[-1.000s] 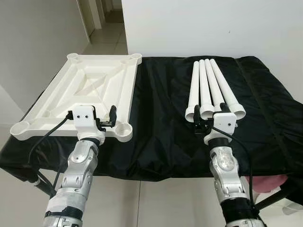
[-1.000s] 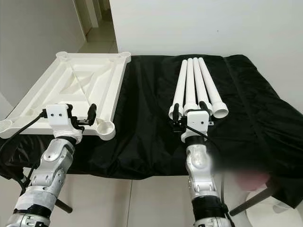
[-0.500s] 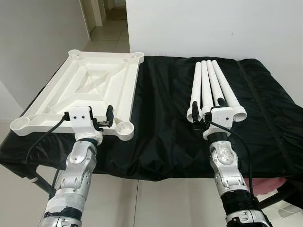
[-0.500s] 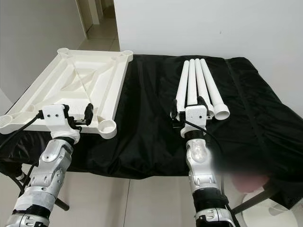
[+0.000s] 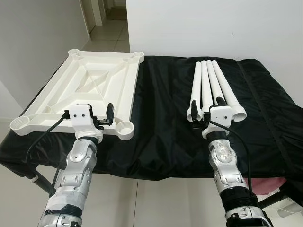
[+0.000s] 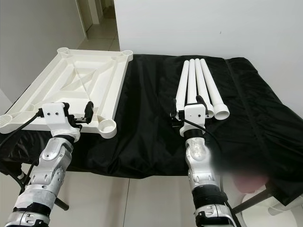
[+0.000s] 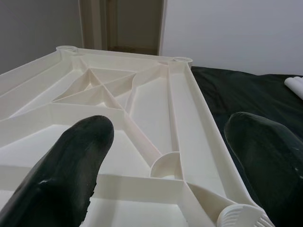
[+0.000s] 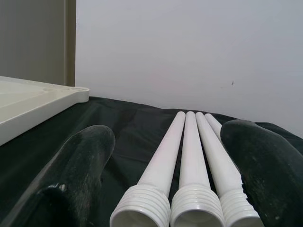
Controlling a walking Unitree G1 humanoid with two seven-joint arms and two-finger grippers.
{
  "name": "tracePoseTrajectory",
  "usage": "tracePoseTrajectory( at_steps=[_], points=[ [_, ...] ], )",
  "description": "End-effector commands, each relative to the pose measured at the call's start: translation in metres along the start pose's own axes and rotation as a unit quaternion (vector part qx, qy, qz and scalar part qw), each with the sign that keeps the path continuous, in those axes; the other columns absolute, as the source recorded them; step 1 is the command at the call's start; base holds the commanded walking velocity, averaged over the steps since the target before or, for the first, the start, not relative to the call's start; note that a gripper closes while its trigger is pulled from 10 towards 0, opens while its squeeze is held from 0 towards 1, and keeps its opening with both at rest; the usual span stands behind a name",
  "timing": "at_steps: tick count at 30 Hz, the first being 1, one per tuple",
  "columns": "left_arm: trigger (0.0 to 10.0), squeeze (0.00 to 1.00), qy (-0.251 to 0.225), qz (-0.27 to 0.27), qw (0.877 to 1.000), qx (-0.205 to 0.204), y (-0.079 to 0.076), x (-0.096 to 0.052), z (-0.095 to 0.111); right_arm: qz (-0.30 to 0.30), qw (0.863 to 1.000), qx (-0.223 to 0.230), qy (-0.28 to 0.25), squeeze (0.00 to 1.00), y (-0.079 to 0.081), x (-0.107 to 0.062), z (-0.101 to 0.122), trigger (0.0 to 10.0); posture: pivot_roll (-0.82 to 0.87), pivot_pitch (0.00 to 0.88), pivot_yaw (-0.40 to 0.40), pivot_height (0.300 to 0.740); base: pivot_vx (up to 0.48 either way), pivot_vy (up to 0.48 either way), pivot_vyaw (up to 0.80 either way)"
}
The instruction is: Building children table
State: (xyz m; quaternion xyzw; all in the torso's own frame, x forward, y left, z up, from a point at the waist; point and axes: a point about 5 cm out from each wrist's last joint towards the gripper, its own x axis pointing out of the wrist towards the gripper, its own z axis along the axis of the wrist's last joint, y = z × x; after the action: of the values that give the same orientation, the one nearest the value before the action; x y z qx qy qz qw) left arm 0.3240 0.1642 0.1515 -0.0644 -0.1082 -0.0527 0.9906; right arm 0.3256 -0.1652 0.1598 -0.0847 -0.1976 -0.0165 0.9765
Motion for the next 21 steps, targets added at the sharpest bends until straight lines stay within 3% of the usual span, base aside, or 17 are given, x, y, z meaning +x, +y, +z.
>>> tracePoseTrajectory(
  at_steps=[1, 21],
  points=[
    [10.0, 0.00, -0.005, -0.036, 0.999, 0.004, -0.0001, 0.0014, 0.0020, 0.000, 1.000, 0.001, -0.009, 0.00, 0.0006, 0.0029, 0.0026, 10.0, -0.02, 0.000, 0.028, 0.740, 0.244, 0.000, 0.00],
    [10.0, 0.00, -0.006, -0.030, 1.000, 0.003, 0.0016, 0.0002, 0.0015, 0.001, 1.000, -0.003, -0.009, 0.00, 0.0001, 0.0022, -0.0006, 10.0, -0.01, 0.000, 0.026, 0.740, 0.250, 0.000, 0.00]
  ],
)
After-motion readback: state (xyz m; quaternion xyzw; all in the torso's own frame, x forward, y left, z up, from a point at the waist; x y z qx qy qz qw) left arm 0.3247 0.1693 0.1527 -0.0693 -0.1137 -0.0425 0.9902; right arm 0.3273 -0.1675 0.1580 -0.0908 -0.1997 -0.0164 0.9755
